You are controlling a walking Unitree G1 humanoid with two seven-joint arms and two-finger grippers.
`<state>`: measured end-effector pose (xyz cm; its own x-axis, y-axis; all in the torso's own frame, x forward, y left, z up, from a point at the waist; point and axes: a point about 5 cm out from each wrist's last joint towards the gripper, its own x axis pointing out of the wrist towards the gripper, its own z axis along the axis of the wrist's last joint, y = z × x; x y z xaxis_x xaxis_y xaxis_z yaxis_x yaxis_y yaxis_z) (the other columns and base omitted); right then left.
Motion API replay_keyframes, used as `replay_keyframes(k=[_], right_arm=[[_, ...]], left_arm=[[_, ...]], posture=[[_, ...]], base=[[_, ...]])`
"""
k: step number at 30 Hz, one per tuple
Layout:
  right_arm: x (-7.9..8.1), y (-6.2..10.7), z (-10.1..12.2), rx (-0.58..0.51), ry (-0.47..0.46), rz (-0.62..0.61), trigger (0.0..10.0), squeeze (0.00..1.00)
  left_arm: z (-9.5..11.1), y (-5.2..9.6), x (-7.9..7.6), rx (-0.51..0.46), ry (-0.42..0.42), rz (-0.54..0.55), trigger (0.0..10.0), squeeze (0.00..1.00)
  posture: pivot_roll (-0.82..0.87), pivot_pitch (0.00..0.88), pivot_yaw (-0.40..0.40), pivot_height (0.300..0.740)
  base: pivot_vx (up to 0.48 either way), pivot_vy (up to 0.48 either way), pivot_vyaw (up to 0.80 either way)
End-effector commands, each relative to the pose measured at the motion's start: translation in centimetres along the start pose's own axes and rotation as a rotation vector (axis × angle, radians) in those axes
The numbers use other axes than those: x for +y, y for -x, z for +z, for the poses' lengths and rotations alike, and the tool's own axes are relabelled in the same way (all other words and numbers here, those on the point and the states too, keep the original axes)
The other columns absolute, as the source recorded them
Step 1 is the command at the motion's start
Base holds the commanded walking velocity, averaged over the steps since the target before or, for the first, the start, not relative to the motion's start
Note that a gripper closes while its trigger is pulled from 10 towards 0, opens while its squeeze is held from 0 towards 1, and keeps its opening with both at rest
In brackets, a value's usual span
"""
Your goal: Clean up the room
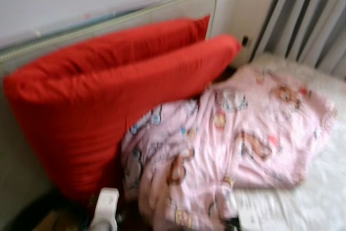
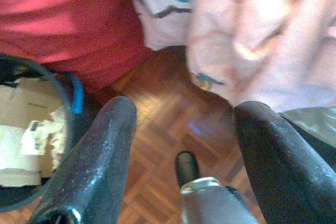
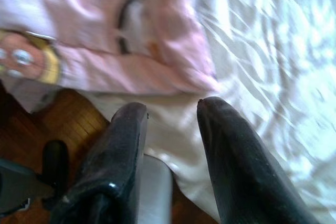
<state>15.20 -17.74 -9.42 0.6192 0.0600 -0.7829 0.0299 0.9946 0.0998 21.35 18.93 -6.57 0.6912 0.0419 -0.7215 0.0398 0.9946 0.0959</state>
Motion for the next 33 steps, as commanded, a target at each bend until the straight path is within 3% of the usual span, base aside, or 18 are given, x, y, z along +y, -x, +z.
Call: replay_keyframes(k=[1, 4, 6, 8, 10, 13, 14, 15, 16, 17, 19, 24, 28, 33], right_arm=[[0.3, 0.0, 0.4, -0.051, -0.039, 0.015, 10.0, 0.0], [0.4, 0.0, 0.6, -0.089, -0.053, 0.027, 10.0, 0.0], [0.6, 0.1, 1.1, -0.148, -0.061, 0.054, 10.0, 0.0], [0.6, 0.2, 1.2, -0.168, -0.069, 0.064, 10.0, 0.0], [0.6, 0.3, 1.4, -0.2, -0.076, 0.078, 10.0, 0.0], [0.6, 0.4, 1.5, -0.223, -0.083, 0.085, 10.0, 0.0], [0.6, 0.4, 1.5, -0.223, -0.083, 0.085, 10.0, 0.0], [0.7, 0.2, 2.7, -0.282, -0.092, 0.089, 10.0, 0.0], [1.8, -0.5, 7.5, -0.426, -0.069, 0.109, 10.0, 0.0], [3.4, -0.5, 13.6, -0.62, -0.034, 0.129, 10.0, 0.0], [3.7, -0.3, 14.7, -0.659, -0.026, 0.131, 10.0, 0.0], [3.4, 0.9, 15.0, -0.766, -0.002, 0.155, 10.0, 0.0], [4.4, 1.9, 14.5, -0.804, 0.09, 0.231, 10.0, 0.0], [4.5, 2.4, 14.4, -0.823, 0.022, 0.206, 10.0, 0.0]], left_arm=[[1.1, -0.1, 0.7, -0.054, -0.018, 0.02, 10.0, 0.0], [2.8, -0.3, 0.9, -0.127, 0.002, 0.026, 10.0, 0.0], [6.1, -0.5, 1.1, -0.276, 0.035, 0.032, 10.0, 0.0], [7.3, -0.4, 1.2, -0.339, 0.046, 0.032, 10.0, 0.0], [9.6, 0.1, 1.1, -0.487, 0.069, 0.02, 10.0, 0.0], [11.0, 0.9, 0.9, -0.611, 0.07, 0.008, 10.0, 0.0], [11.0, 0.9, 0.9, -0.611, 0.07, 0.008, 10.0, 0.0], [11.0, 1.8, 0.7, -0.682, 0.074, -0.001, 10.0, 0.0], [10.7, 2.2, 0.7, -0.7, 0.073, -0.004, 10.0, 0.0], [10.1, 2.8, 0.7, -0.719, 0.071, -0.004, 10.0, 0.0], [10.0, 3.0, 0.7, -0.724, 0.072, -0.003, 10.0, 0.0], [9.0, 4.3, 1.1, -0.75, 0.063, 0.003, 10.0, 0.0], [8.9, 5.3, 1.3, -0.773, 0.054, 0.005, 10.0, 0.0], [8.9, 6.5, 1.2, -0.779, 0.042, -0.005, 10.0, 0.0]], posture=[[-0.03, 0.035, -0.044, 0.74], [-0.04, 0.038, -0.045, 0.74], [-0.03, 0.04, -0.045, 0.74], [-0.03, 0.041, -0.047, 0.74], [-0.03, 0.045, -0.05, 0.74], [-0.03, 0.047, -0.051, 0.74], [-0.03, 0.047, -0.051, 0.74], [-0.03, 0.049, -0.056, 0.74], [-0.03, 0.049, -0.057, 0.74], [-0.03, 0.045, -0.061, 0.74], [-0.03, 0.045, -0.063, 0.74], [-0.03, 0.038, -0.074, 0.74], [-0.04, 0.029, -0.073, 0.74], [-0.04, 0.017, -0.074, 0.74]], base=[[0.0, 0.0, 0.0], [0.0, 0.0, 0.0], [0.0, 0.0, 0.0], [0.0, 0.0, 0.0], [0.0, 0.0, 0.0], [0.0, 0.0, 0.0], [0.0, 0.0, 0.0], [0.0, 0.0, 0.0], [0.0, 0.0, 0.0], [0.0, 0.0, 0.0], [0.0, 0.0, 0.0], [0.0, 0.0, 0.0], [0.0, 0.0, 0.0], [0.0, 0.0, 0.0]])
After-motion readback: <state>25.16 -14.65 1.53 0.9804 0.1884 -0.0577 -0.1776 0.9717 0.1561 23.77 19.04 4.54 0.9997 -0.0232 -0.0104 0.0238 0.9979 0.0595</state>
